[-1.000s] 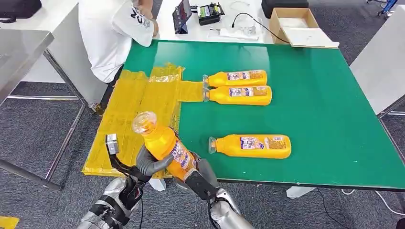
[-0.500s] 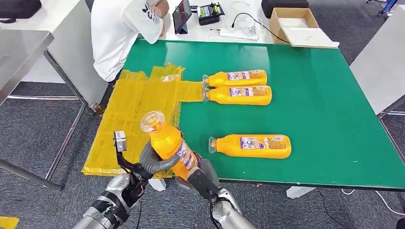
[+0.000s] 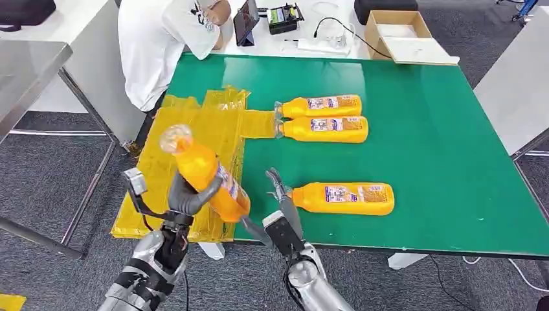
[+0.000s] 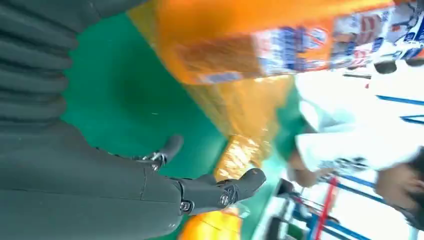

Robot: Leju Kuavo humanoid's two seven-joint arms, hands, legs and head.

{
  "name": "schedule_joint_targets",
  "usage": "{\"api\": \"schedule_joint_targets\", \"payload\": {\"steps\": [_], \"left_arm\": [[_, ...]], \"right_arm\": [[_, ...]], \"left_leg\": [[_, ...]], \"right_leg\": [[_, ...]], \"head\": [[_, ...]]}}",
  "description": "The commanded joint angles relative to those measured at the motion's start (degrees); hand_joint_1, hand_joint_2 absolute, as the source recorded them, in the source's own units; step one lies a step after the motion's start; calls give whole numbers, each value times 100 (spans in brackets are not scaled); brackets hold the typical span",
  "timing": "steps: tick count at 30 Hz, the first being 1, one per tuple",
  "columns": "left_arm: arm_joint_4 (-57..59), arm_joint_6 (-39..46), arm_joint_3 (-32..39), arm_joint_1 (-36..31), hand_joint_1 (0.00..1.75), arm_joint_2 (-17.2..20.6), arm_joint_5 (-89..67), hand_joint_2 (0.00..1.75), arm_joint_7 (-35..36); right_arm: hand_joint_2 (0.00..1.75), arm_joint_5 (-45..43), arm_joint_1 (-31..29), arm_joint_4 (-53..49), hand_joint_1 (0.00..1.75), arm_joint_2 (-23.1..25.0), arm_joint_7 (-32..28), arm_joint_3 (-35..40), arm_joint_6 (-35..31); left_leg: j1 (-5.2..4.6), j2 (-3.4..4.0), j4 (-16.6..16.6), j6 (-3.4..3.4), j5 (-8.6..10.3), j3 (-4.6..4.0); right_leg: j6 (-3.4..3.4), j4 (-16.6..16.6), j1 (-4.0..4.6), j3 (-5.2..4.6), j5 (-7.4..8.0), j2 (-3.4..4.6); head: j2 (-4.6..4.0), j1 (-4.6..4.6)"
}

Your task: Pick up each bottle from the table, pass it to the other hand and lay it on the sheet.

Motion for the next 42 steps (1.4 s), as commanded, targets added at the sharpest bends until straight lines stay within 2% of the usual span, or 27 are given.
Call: {"api": "schedule_joint_targets", "payload": {"steps": [1,4,7,9,10,11,12,14,15,20,21,22,25,26,28,32,36,39,42], "left_arm": [[-594,475,859,-611,175,-172,94,175,-3],[-619,522,862,-613,175,-170,60,175,-32],[-811,1054,826,-634,175,-102,-520,175,-390],[-879,2070,765,-721,175,-16,-1758,175,-756],[-784,2533,726,-797,175,51,-2464,175,-750],[-519,3376,601,-942,175,187,-3822,175,-801],[-238,3571,634,-1067,175,201,-4508,175,-595],[193,3605,606,-1243,175,239,-4965,175,-533],[193,3605,606,-1243,175,239,-4965,175,-533],[193,3605,606,-1243,175,239,-4965,175,-533],[193,3605,606,-1243,175,239,-4965,175,-533],[193,3605,606,-1243,175,239,-4965,175,-533],[193,3605,606,-1243,175,239,-4965,175,-533],[488,3748,514,-1345,175,271,-5561,175,-378],[1452,3898,249,-1718,175,421,-6848,175,3],[3135,3810,-176,-2437,175,494,-8164,175,103],[3942,3096,-304,-2780,175,531,-8507,175,222],[4444,2075,-382,-2993,175,662,-8592,175,315],[4638,1768,-479,-3027,175,794,-8726,175,392]], "right_arm": [[0,-96,289,-1183,0,-265,6,-90,-38],[0,-123,315,-1247,0,-279,6,-78,-41],[0,-431,604,-2128,0,-421,6,-86,-317],[0,-859,885,-3173,0,-557,6,-50,-740],[0,-981,977,-3580,0,-594,6,-55,-974],[0,-1118,1051,-4084,0,-623,6,-83,-1109],[0,-1124,1057,-4313,0,-602,6,-113,-1279],[0,-1154,1038,-4413,0,-576,6,-165,-1264],[0,-1154,1038,-4413,0,-576,6,-165,-1264],[0,-1154,1038,-4413,0,-576,6,-165,-1264],[0,-1154,1038,-4413,0,-576,6,-165,-1264],[0,-1154,1038,-4413,0,-576,6,-165,-1264],[0,-1154,1038,-4413,0,-576,6,-165,-1264],[175,-1113,1026,-4500,0,-589,6,-127,-1379],[175,-1128,976,-4618,0,-617,6,-73,-1416],[175,-904,832,-4634,0,-597,6,105,-1448],[175,-945,757,-4621,0,-548,6,188,-1382],[175,-1004,738,-4528,0,-541,6,159,-1262],[175,-1069,726,-4472,0,-539,6,142,-1206]], "left_leg": [[2,-1,0,11,-4,13],[0,-1,-2,12,-5,16],[0,0,-3,13,-8,22],[0,-6,-1,14,-8,21],[0,-7,3,9,-3,2],[0,-9,5,14,-10,15],[1,-8,3,15,-11,22],[-1,-8,0,17,-10,30],[-3,-7,0,8,0,5],[-2,2,-3,7,-1,12],[-1,10,-13,17,-6,44],[0,8,-5,8,-2,17],[1,4,-7,10,-5,27],[1,2,-4,7,-2,17],[-2,3,-5,8,-2,19],[-2,-17,-13,11,4,38],[-2,9,-4,7,1,21],[0,9,-3,0,4,19],[2,16,-3,0,3,23]], "right_leg": [[-10,-2,6,17,-6,-15],[-8,-4,4,21,-7,-13],[-9,-5,4,28,-9,-13],[-11,-4,6,29,-12,-21],[-7,2,3,9,-8,-18],[-13,4,5,23,-16,-25],[-14,1,6,31,-17,-26],[-18,1,6,40,-17,-28],[-9,2,0,12,-5,-17],[-7,-4,1,14,-1,-6],[-17,-15,7,47,-5,-10],[-9,-6,3,18,0,-6],[-11,-9,5,28,-4,-10],[-7,-6,4,18,-1,-8],[-7,-5,2,21,-2,-8],[-13,-11,3,46,-4,-33],[-9,-4,1,20,3,-1],[-8,-2,3,18,3,-1],[-9,-1,5,20,2,6]], "head": [[0,-2],[0,-2],[0,-2],[0,-2],[0,-2],[0,-2],[0,-2],[0,-2],[0,0],[0,-2],[0,-2],[0,0],[0,0],[0,-2],[0,0],[0,0],[0,-2],[0,0],[0,-2]]}}
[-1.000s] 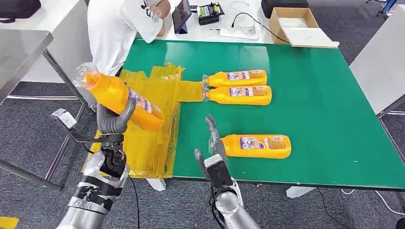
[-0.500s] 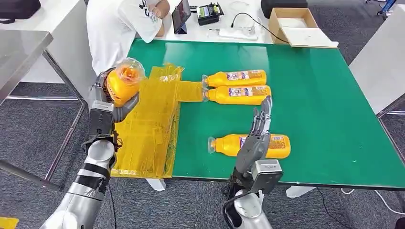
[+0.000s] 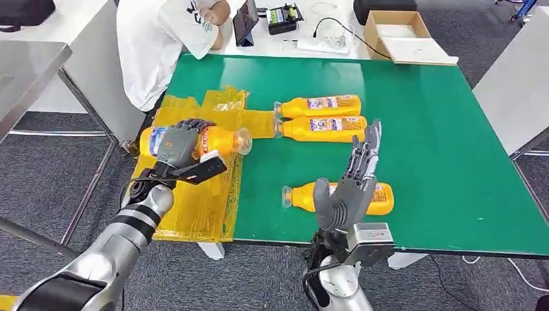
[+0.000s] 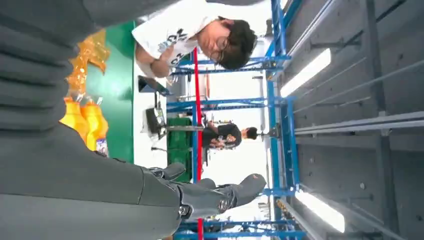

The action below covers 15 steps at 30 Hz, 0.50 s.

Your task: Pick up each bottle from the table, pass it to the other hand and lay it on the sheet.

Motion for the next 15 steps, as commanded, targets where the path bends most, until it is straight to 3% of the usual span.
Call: {"api": "schedule_joint_targets", "payload": {"steps": [1,15], "left_arm": [[1941,-978,-571,-820,175,443,-229,175,162],[1989,-1185,-595,-816,175,485,-289,175,210]], "right_arm": [[175,-139,-250,195,0,-161,19,86,154],[175,-167,-272,396,0,-148,19,78,331]], "left_leg": [[3,24,-6,10,-11,32],[3,17,-5,12,-7,22]], "right_leg": [[-12,-7,8,26,-4,11],[-11,-8,7,25,-3,3]], "head": [[0,0],[0,0]]}}
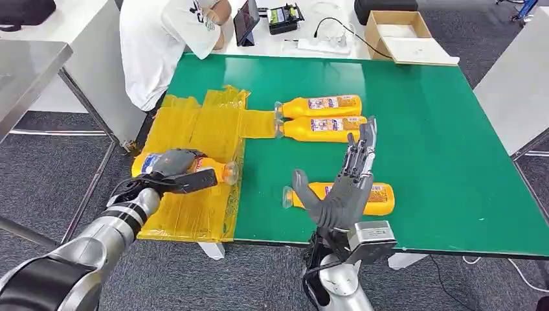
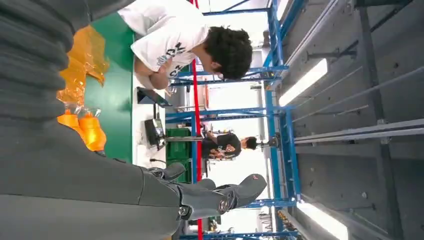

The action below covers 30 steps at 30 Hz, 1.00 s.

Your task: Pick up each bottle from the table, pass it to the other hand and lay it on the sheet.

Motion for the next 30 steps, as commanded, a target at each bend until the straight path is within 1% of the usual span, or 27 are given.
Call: {"api": "schedule_joint_targets", "payload": {"steps": [1,2,4,5,8,9,10,11,12,13,14,15,17,19,20,21,22,23,24,25,27,29,30], "left_arm": [[542,-214,-243,-347,175,92,-36,175,19],[557,-312,-226,-349,175,93,-20,175,2],[565,-385,-218,-349,175,91,-13,175,-21],[580,-453,-209,-346,175,88,-3,175,-28],[592,-497,-198,-314,175,75,11,175,-35],[606,-533,-201,-283,103,65,11,175,-34],[609,-562,-200,-263,17,56,19,175,-62],[621,-697,-74,-225,0,62,172,175,-165],[629,-778,-30,-188,0,75,229,175,-207],[652,-928,0,-189,0,89,279,0,-257],[655,-996,31,-179,0,98,322,0,-290],[658,-1126,67,-174,0,116,379,0,-344],[676,-1303,79,-170,0,132,420,0,-384],[701,-1643,108,-186,0,178,503,0,-455],[705,-1867,166,-185,0,214,609,0,-543],[727,-2121,257,-179,0,234,755,0,-656],[731,-2348,338,-168,0,295,886,0,-741],[719,-2354,338,-155,0,327,892,0,-765],[717,-2452,346,-144,0,366,933,0,-821],[715,-2564,367,-142,0,388,995,0,-870],[716,-2738,480,-142,0,417,1167,0,-975],[643,-2685,711,-91,0,378,1449,0,-1074],[624,-2654,814,-71,0,347,1562,0,-1106]], "right_arm": [[175,-42,-249,420,0,-145,19,65,169],[175,-30,-263,484,0,-140,19,72,219],[175,-18,-284,565,0,-129,19,79,266],[175,2,-304,624,0,-121,19,91,293],[175,16,-321,725,0,-109,19,104,345],[175,4,-325,794,0,-104,19,94,383],[175,-16,-329,808,0,-102,19,89,414],[175,-16,-337,849,0,-96,19,83,455],[175,-27,-345,894,0,-88,19,75,492],[175,-31,-358,938,0,-78,19,54,526],[175,-40,-370,989,0,-70,19,45,556],[175,-55,-381,1027,0,-66,19,29,595],[175,-65,-392,1079,0,-54,19,12,636],[175,-78,-424,1158,0,-34,19,-9,690],[175,-92,-440,1197,0,-25,19,-15,716],[175,-25,-460,1212,0,-34,19,9,645],[175,-116,-476,1238,0,-21,19,16,750],[175,-117,-475,1237,0,-20,19,17,749],[175,-114,-483,1250,0,-18,19,25,742],[175,-111,-490,1264,0,-18,19,31,726],[175,-159,-499,1295,0,-15,19,25,781],[175,-186,-490,1313,0,-20,19,15,806],[175,-183,-483,1318,0,-22,19,13,801]], "left_leg": [[2,17,-5,10,-5,22],[2,14,-3,8,-5,17],[3,23,-13,16,-10,46],[1,15,-5,7,-4,16],[1,14,-5,8,-5,19],[2,21,-9,12,-8,35],[0,20,-8,12,-7,30],[1,18,-7,10,-6,26],[0,17,-6,8,-4,20],[-1,23,-10,12,-7,32],[-1,20,-8,10,-5,24],[1,28,-12,14,-8,39],[0,15,-8,7,-4,21],[1,32,-19,15,-8,52],[-1,20,-8,7,-4,25],[0,27,-14,11,-6,40],[1,23,-10,9,-5,34],[-1,24,-9,8,-5,34],[1,46,-26,17,-7,69],[-2,28,-13,10,-5,44],[-1,39,-18,13,-6,62],[-2,20,-10,7,-3,46],[-1,32,-18,12,-4,62]], "right_leg": [[-10,-7,6,20,-1,4],[-9,-5,6,16,-1,4],[-17,-16,11,44,-5,3],[-8,-6,5,14,0,6],[-7,-6,5,16,-1,5],[-11,-12,8,31,-2,7],[-10,-10,6,27,-2,7],[-8,-8,5,23,-1,8],[-6,-7,3,16,1,8],[-9,-12,4,28,0,11],[-7,-8,3,19,1,10],[-12,-14,7,34,0,13],[-7,-8,3,21,1,8],[-16,-20,8,48,1,15],[-8,-8,3,22,2,12],[-13,-13,5,37,2,14],[-10,-10,5,32,2,14],[-9,-8,3,31,2,16],[-20,-26,10,61,5,25],[-9,-10,2,39,3,18],[-14,-16,5,55,5,26],[-7,-5,1,42,2,14],[-13,-15,5,54,5,20]], "head": [[0,-2],[0,0],[0,0],[0,-2],[0,-2],[0,-2],[0,-2],[0,-2],[0,-2],[0,0],[0,0],[0,-2],[0,0],[0,-2],[0,-2],[0,-2],[0,0],[0,-2],[0,-2],[0,-2],[0,-2],[0,-2],[0,0]]}}
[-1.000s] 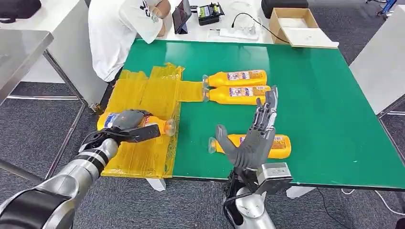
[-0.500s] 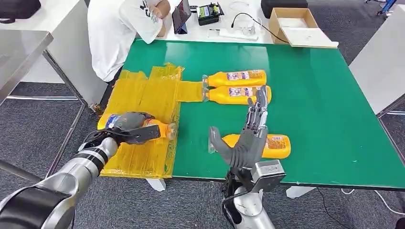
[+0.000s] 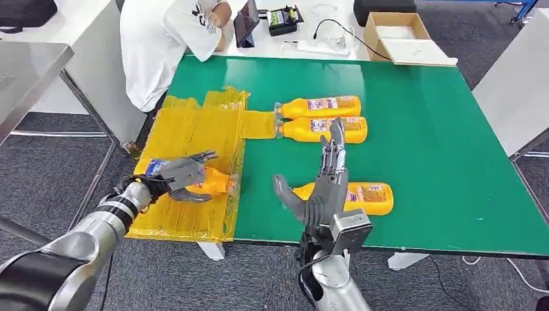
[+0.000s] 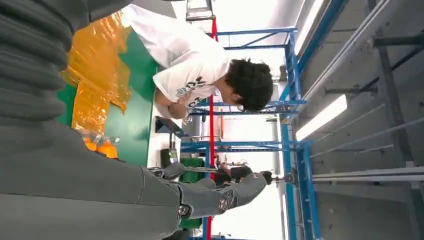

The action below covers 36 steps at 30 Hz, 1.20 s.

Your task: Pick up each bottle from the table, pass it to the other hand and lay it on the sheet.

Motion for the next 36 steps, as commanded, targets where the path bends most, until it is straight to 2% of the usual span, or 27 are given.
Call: {"api": "schedule_joint_targets", "payload": {"steps": [1,2,4,5,6,9,10,12,15,16,17,18,27,30,31,36], "left_arm": [[352,-304,985,133,0,-2,980,0,-323],[225,-177,1550,250,0,-152,1581,0,-426],[-50,379,2134,395,0,-470,2183,0,-520],[-310,803,2405,461,0,-722,2506,0,-540],[-478,1042,2456,505,0,-816,2599,0,-559],[-1182,2450,2590,705,0,-1088,2909,0,-940],[-1813,3561,2668,949,0,-1242,2951,175,-1360],[-2237,3747,2454,1115,0,-1259,2925,175,-1360],[-2687,3681,2241,1381,0,-1362,3113,175,-1360],[-2864,3789,2052,1482,0,-1367,3034,175,-1360],[-3232,3857,1857,1659,0,-1405,3179,175,-1360],[-3250,3873,1834,1684,0,-1431,3177,175,-1360],[-3292,3895,1774,1729,0,-1425,3194,175,-1360],[-3782,3887,1578,2093,0,-1537,3388,175,-1355],[-4060,3774,1553,2333,0,-1609,3569,175,-1281],[-4650,3300,1598,3142,0,-1697,4298,175,-964]], "right_arm": [[175,-94,-243,579,0,-63,17,7,98],[175,-118,-238,693,0,-70,17,11,225],[175,7,-188,741,0,-68,17,-8,172],[175,71,-125,742,0,-70,17,-9,193],[175,114,-96,736,0,-67,17,-22,182],[175,363,-30,792,0,-24,17,-70,210],[175,584,-19,882,0,-62,64,-24,197],[175,779,-37,967,0,-117,135,38,155],[175,1079,-149,1190,0,-242,280,71,128],[175,1296,-219,1276,0,-322,398,111,137],[175,1795,-331,1376,0,-464,664,197,8],[175,1784,-346,1371,0,-493,659,159,7],[175,1796,-357,1363,0,-492,661,103,63],[175,2827,-576,1350,0,-919,1473,133,-76],[175,3261,-690,1279,0,-1207,1821,62,-31],[175,3866,-805,1022,0,-2042,2636,-757,510]], "left_leg": [[-3,23,-10,9,-4,24],[-3,18,-9,8,-2,20],[-1,32,-23,16,-4,45],[-2,8,-12,9,-1,23],[-2,4,-22,17,-2,40],[0,-15,-17,21,-2,33],[1,-8,-14,20,-3,29],[-4,-13,-7,11,1,5],[-2,15,-11,14,-10,24],[-3,4,-9,9,-7,14],[-2,13,-25,22,-12,50],[-2,1,-10,10,-5,14],[-2,10,-4,8,-7,5],[-2,9,-5,9,-7,8],[-2,13,-11,15,-9,21],[-11,1,-5,13,-7,6]], "right_leg": [[-7,-9,1,18,2,13],[-6,-8,0,15,2,9],[-13,-26,6,39,4,14],[-5,-14,2,23,-1,-2],[-9,-27,5,43,-3,-12],[-9,-27,7,42,-9,-36],[-9,-24,8,36,-8,-29],[-3,-12,0,10,-5,-22],[-7,-20,4,24,-4,0],[-5,-17,1,15,-3,-7],[-14,-37,7,53,-6,-11],[-6,-20,3,17,-2,-12],[-5,-12,2,4,-2,0],[-5,-14,2,8,-3,-2],[-7,-23,4,22,-3,-4],[3,-18,-7,9,-3,-7]], "head": [[0,0],[0,0],[0,0],[0,2],[0,0],[0,2],[0,0],[0,4],[0,-2],[0,2],[0,0],[0,2],[0,0],[0,0],[0,0],[0,0]]}}
